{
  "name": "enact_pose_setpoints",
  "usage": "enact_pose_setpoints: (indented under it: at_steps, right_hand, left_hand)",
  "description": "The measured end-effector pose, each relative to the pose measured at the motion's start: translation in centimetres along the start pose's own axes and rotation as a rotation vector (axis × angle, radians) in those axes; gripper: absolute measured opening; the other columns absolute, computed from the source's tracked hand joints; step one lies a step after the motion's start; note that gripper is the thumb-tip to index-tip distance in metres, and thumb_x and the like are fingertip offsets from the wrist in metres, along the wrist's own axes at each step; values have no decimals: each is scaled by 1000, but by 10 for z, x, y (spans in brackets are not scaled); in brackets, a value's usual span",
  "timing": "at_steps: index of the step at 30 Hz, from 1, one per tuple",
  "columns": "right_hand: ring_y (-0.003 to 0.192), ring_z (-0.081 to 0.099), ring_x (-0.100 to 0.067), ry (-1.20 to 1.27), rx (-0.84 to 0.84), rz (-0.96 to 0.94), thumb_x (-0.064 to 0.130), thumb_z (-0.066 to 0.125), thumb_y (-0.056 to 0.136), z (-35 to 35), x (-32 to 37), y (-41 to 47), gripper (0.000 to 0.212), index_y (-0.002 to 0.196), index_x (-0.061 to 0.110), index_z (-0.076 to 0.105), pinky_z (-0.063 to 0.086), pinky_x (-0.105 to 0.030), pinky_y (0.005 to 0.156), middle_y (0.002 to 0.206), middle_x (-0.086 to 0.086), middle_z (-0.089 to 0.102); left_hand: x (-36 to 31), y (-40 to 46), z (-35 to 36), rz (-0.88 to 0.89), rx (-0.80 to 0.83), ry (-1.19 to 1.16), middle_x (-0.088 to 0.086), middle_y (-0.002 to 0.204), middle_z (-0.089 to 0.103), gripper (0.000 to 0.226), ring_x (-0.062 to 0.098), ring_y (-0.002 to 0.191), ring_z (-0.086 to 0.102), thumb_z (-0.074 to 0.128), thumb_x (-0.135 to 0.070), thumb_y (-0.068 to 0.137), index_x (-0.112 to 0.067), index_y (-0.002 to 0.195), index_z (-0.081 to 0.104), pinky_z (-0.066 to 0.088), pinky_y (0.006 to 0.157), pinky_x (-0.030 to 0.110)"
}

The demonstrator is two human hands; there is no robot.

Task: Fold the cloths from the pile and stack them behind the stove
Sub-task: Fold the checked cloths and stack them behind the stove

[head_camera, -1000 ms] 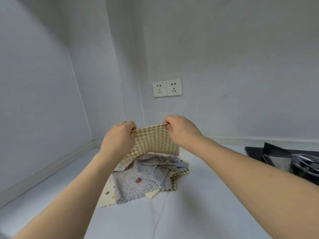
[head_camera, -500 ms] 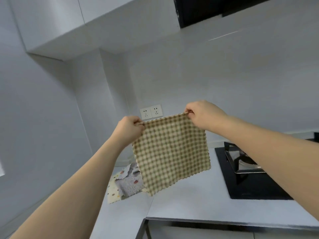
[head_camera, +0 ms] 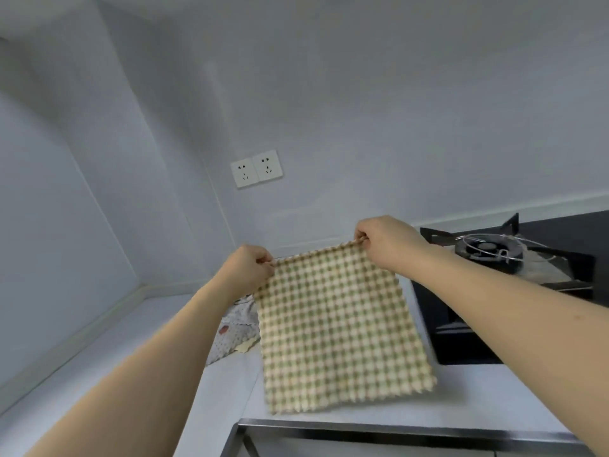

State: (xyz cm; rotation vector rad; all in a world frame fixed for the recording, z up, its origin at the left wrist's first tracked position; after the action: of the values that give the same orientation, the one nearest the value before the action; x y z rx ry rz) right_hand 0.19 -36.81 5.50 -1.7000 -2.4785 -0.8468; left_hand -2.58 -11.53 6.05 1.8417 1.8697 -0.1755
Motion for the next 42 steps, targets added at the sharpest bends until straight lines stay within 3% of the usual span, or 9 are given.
enact_pose_setpoints:
  at_steps: [6, 9, 13, 20, 25, 29, 35, 40, 42]
  right_hand:
    - [103, 57, -22, 20, 51, 84, 2, 45, 89, 81, -38, 14, 33, 110, 19, 64, 48, -32, 84, 115, -1, 62]
    - [99, 56, -22, 42, -5, 47, 2, 44, 88, 93, -36, 2, 31, 106, 17, 63, 45, -32, 81, 109, -1, 62]
    - [91, 53, -19, 51, -80, -38, 5, 46, 88, 102, -28, -50, 22, 96, 17, 62, 36, -28, 73, 97, 2, 61]
    - [96, 52, -20, -27, -13, -56, 6, 49, 87, 121, -29, -119, 20, 96, 17, 63, 34, -27, 78, 100, 4, 61]
    - [93, 51, -20, 3, -56, -41, 2, 51, 85, 120, -29, -124, 17, 88, 12, 64, 40, -31, 82, 93, 2, 61]
    - [89, 41, -12, -11, -86, -44, 0, 50, 84, 118, -28, -126, 19, 83, 16, 61, 34, -27, 79, 88, 9, 51]
    - [84, 46, -14, -34, 9, -29, 0, 47, 78, 120, -22, -130, 22, 72, 21, 53, 35, -28, 77, 78, 11, 52]
    - [96, 48, -12, 10, 58, -37, 20, 53, 83, 122, -18, -129, 14, 96, 26, 55, 39, -32, 92, 98, 13, 57]
    - [104, 42, -6, 17, 119, -78, 43, 58, 84, 127, -18, -129, 30, 111, 31, 52, 33, -30, 99, 108, 18, 52]
  left_hand:
    - [32, 27, 69, -16, 6, -23, 8, 89, 69, 11, 24, 72, 59, 58, -13, 93, -12, 89, 68, 40, 57, 25]
    - [38, 17, 78, 61, -48, 12, -2, 80, 63, 17, 21, 69, 57, 54, -11, 95, -20, 81, 60, 41, 61, 28]
    - [50, -34, 94, 261, -97, 66, -10, 93, 55, 17, 12, 85, 53, 55, -7, 92, -18, 98, 66, 39, 70, 24]
    - [72, -103, 126, 431, -69, 148, -1, 97, 63, 27, 24, 91, 58, 48, -8, 83, -15, 94, 72, 54, 72, 41]
    - [77, -100, 128, 438, -114, 85, 3, 98, 64, 25, 26, 91, 61, 54, 5, 83, -8, 92, 73, 55, 77, 39]
    - [74, -102, 128, 536, -145, 138, 1, 92, 65, 23, 26, 83, 59, 49, -5, 77, -10, 82, 71, 52, 69, 32]
    - [69, -105, 126, 605, -130, 213, 0, 79, 62, 27, 25, 69, 57, 40, -16, 72, -13, 71, 67, 46, 57, 29]
    - [73, -110, 125, 602, -4, 84, -11, 91, 59, 33, 10, 83, 50, 48, -42, 79, -22, 95, 68, 43, 74, 24]
    - [74, -109, 125, 619, 12, 56, -13, 93, 58, 28, 8, 85, 48, 52, -43, 84, -24, 97, 68, 41, 76, 20]
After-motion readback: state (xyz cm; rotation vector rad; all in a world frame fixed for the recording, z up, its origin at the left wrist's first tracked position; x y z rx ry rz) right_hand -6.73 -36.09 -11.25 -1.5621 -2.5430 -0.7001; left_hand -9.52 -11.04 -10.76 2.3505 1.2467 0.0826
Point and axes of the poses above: each hand's wrist, its own y-axis towards the middle knuckle, its own z-axis out of the palm, x = y × z, the point moved 5 cm from there along y, towards the middle knuckle
